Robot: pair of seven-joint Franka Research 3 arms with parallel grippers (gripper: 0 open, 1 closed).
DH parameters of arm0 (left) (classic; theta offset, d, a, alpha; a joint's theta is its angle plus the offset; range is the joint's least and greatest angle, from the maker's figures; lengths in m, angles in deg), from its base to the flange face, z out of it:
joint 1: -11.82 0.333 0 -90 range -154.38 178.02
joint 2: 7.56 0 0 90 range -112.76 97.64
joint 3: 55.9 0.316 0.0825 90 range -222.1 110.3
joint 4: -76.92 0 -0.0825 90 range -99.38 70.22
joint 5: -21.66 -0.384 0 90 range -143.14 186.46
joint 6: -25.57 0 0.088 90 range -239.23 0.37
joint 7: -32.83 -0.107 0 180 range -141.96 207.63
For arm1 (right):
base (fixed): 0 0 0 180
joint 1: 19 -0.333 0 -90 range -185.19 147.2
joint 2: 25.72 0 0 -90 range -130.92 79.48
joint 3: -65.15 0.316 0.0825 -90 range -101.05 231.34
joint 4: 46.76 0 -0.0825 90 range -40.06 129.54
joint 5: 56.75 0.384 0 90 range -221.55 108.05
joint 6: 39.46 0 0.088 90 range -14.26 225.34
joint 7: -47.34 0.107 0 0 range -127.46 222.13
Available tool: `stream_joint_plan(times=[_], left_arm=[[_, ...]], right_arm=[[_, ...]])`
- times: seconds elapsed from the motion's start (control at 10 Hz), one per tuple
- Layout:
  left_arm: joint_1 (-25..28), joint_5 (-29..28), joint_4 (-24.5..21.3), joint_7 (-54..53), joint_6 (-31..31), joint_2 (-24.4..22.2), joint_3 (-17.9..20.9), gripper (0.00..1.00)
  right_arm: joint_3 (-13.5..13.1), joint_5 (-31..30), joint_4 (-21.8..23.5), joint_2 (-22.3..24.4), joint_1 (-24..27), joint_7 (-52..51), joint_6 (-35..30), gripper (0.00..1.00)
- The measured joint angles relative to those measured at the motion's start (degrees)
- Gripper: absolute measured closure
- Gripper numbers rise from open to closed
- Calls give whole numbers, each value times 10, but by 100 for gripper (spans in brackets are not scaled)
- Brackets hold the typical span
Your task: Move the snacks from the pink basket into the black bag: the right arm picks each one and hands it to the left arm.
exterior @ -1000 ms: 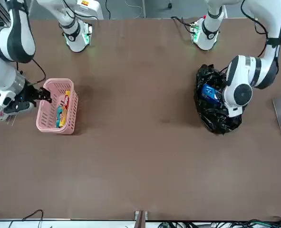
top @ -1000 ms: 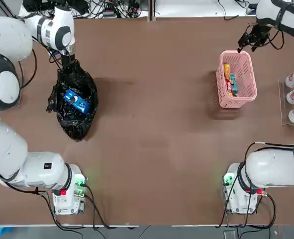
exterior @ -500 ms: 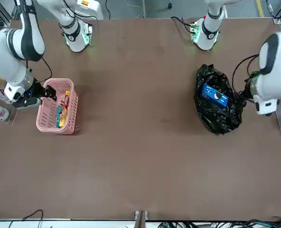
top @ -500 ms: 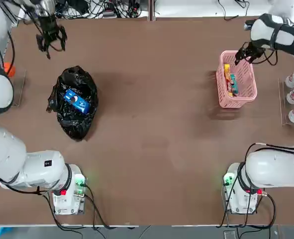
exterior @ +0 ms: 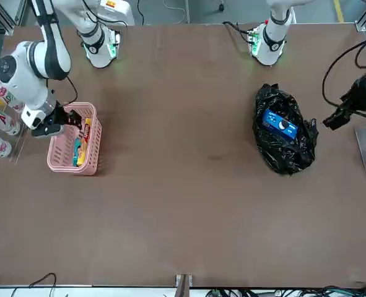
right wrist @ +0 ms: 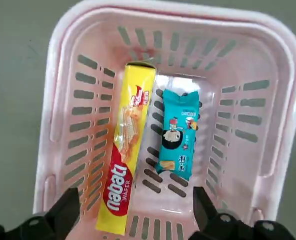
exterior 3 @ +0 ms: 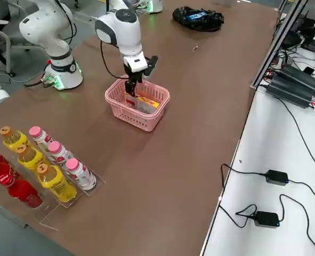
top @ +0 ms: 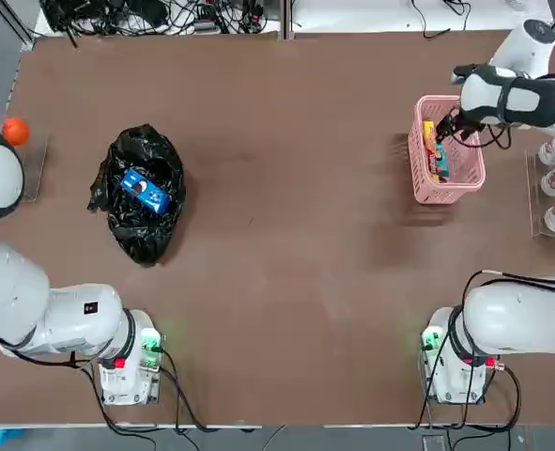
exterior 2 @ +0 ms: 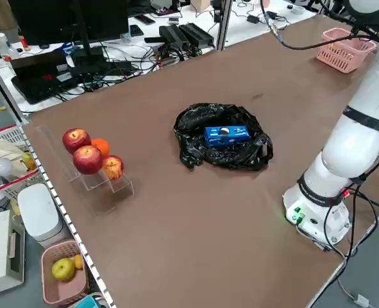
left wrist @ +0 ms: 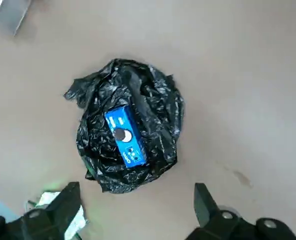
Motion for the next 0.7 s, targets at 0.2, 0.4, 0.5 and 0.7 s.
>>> stream_joint_plan(times=[0.2,0.4,0.5,0.7], left_arm=[[0,1,15,-126,1,-3,4,0],[-5,1,20,-234,2,-14,5,0],[-5,1,20,-264,3,-17,7,0],[-5,6,20,-329,3,-18,8,0]], right_arm=[[2,0,13,0,-11,11,30,0],[2,0,28,-4,-14,15,60,1],[2,1,31,-10,-14,16,68,2],[2,1,32,-20,-14,17,79,5]])
